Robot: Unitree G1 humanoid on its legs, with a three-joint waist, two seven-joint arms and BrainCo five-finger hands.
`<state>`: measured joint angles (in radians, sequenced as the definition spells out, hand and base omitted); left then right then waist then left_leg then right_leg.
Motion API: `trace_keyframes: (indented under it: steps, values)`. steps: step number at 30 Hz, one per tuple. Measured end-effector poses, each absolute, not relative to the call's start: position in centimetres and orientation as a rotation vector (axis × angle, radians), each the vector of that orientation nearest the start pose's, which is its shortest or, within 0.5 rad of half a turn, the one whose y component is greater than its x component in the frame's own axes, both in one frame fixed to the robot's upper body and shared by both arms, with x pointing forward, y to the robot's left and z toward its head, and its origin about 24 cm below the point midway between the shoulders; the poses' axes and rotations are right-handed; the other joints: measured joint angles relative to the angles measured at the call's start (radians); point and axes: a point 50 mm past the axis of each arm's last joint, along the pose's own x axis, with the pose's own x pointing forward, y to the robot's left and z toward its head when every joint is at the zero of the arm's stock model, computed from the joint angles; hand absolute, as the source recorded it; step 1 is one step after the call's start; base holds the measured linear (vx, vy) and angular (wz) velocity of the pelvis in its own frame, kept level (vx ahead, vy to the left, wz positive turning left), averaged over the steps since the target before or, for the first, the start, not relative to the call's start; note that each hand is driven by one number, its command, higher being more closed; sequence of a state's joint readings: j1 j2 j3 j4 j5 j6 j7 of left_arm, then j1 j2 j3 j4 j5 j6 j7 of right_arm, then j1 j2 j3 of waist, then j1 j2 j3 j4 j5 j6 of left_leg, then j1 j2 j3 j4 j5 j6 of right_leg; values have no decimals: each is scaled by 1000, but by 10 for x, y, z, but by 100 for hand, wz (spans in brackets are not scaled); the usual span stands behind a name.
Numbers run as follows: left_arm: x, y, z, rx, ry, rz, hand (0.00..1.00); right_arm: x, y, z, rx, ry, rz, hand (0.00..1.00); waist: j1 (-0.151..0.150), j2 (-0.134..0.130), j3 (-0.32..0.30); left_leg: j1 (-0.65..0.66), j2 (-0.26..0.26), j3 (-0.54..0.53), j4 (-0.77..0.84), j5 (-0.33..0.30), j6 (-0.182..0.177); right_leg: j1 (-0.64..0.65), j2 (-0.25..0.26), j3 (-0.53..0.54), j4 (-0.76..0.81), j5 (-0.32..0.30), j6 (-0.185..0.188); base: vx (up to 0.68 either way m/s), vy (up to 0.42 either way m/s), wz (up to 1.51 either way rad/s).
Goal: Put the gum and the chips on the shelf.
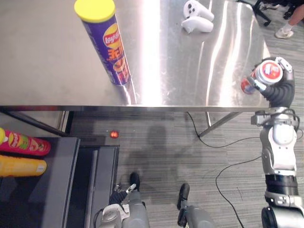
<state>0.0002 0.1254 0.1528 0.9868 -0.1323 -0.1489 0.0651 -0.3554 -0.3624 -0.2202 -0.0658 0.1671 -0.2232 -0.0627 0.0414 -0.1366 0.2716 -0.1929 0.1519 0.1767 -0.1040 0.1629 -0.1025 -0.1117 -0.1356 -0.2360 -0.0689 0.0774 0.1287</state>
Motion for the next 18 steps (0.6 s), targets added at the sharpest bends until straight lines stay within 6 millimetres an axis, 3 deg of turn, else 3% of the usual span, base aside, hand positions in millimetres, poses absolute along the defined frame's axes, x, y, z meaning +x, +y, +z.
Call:
trace_keyframes:
  steps: [12,14,18]
  values:
    - [130,223,-141,-20,870,304,0,261,-247,160,-151,-565,-186,100,-12,9,-73,42,-2,5,0,-17,-9,35,-6,3,3,-4,-1,1,0,-1]
    - [128,222,-142,-21,877,304,0,256,-246,155,-151,-550,-182,100,-11,14,-80,51,-4,5,5,-21,-8,27,-11,2,44,-34,0,16,7,1]
    - [126,223,-142,-33,878,313,0,251,-243,139,-128,-497,-181,100,-10,18,-76,54,-36,-42,63,-39,4,-42,-78,-15,323,-181,5,17,-8,31]
